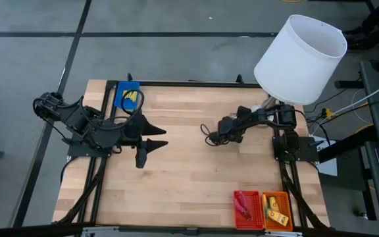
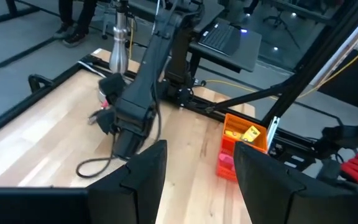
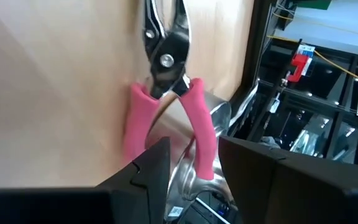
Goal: Pick & Place School Supplies
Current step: Put the pink hole puncher into the red bin
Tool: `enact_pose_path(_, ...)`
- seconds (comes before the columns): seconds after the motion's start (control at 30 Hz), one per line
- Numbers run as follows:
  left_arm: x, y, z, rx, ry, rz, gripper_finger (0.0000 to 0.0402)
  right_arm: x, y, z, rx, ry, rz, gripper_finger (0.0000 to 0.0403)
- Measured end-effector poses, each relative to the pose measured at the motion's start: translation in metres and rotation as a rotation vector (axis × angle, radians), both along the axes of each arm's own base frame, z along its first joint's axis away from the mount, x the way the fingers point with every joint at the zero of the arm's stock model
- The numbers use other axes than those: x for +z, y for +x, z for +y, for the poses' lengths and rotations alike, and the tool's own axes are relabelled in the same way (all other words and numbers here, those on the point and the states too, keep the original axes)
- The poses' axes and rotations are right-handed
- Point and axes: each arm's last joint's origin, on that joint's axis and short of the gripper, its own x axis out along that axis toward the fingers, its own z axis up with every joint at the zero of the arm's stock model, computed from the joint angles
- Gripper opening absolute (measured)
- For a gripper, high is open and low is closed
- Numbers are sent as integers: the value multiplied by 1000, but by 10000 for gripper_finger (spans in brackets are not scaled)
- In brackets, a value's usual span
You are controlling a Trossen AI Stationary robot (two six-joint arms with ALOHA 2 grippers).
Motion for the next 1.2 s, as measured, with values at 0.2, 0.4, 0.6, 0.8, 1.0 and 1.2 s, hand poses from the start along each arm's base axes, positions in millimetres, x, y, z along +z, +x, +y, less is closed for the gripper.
enact_pose_path(0.2, 0, 0, 0, -12, -16, 1, 182, -4, -7, -7, -14, -12, 25, 139)
enact_pose_path(0.4, 0, 0, 0, -11, -17, 2, 182, -6, -6, -13, -24, -3, 8, 139)
enact_pose_path(0.6, 0, 0, 0, -8, -26, 0, 182, -8, -5, -19, -17, 18, 11, 139)
enact_pose_path(0.8, 0, 0, -1, -10, -28, 0, 182, -8, -6, -24, -28, 27, 16, 139)
enact_pose_path(1.0, 0, 0, -1, -11, -29, -2, 182, -9, -5, -26, -21, 33, 20, 139)
enact_pose_path(1.2, 0, 0, -1, -11, -29, -2, 182, -9, -5, -26, -20, 27, 17, 120)
